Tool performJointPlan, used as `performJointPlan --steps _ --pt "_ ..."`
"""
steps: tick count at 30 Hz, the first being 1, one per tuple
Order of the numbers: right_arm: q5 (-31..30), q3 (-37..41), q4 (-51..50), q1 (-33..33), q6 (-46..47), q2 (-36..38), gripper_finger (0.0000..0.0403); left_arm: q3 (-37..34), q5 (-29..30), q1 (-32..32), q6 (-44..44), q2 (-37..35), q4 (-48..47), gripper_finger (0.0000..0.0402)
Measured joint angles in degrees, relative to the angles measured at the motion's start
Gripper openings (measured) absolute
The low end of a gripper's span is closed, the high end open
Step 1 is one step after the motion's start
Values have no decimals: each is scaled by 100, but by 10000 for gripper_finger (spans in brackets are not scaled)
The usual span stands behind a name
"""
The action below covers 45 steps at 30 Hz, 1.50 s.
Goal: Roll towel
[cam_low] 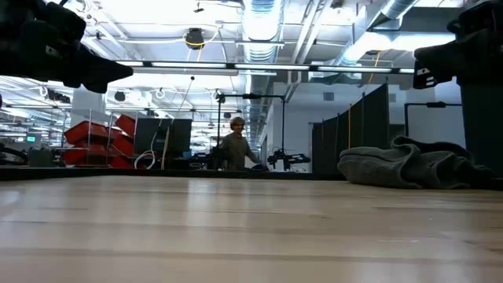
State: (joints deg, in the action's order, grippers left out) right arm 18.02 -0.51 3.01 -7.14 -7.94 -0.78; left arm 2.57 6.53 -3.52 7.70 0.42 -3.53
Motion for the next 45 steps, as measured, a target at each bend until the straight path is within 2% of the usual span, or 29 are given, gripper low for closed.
performJointPlan --steps 39,40,43,45 --pt "0 -1 1 -1 0 -2 0 -1 0 1 33 1 0 0" --pt "19 -4 -5 -2 0 -2 0 2 0 -1 107 -2 0 0" --pt "605 -100 -229 -17 -218 20 0 0 2 -1 288 -1 0 0" --pt "678 -114 -265 -8 -243 11 0 1 2 0 297 1 0 0"
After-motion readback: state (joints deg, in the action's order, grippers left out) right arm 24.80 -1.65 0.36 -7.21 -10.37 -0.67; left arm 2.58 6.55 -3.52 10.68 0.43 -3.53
